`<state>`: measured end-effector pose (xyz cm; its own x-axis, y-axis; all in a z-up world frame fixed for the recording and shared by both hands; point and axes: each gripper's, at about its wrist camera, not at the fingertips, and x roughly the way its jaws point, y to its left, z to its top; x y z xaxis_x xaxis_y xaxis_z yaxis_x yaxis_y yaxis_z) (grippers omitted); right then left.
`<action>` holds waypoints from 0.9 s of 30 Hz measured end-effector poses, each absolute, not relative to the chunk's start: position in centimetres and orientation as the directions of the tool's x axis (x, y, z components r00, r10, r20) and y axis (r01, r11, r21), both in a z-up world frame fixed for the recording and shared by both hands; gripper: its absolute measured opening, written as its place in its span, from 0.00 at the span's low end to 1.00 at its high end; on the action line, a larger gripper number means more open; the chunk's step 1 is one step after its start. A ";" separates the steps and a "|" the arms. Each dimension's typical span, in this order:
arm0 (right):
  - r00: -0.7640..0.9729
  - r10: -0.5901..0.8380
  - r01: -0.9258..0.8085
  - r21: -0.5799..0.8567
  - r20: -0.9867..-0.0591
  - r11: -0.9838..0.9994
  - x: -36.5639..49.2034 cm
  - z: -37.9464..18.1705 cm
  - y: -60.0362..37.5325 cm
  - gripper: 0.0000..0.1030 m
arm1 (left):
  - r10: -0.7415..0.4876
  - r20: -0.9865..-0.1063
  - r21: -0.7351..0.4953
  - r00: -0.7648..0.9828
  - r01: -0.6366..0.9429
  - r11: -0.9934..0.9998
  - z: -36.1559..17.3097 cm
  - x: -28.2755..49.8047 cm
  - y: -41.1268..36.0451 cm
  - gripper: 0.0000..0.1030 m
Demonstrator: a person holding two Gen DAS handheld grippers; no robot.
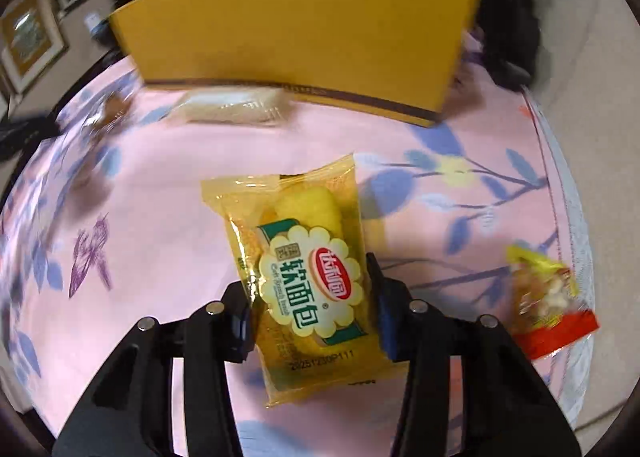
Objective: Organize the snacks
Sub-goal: 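Grasp the round bread pack with the left tool while the right tool grasps the yellow soft-bread pack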
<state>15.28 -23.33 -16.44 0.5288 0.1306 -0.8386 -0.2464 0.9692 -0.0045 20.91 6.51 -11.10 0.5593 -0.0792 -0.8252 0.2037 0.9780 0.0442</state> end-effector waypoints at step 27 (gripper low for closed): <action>0.581 0.108 -0.173 0.007 -0.806 0.985 15.3 -16.8 -21.9 0.49 | -0.108 -0.860 -0.010 0.499 0.195 0.981 -15.3 28.6 7.7 0.80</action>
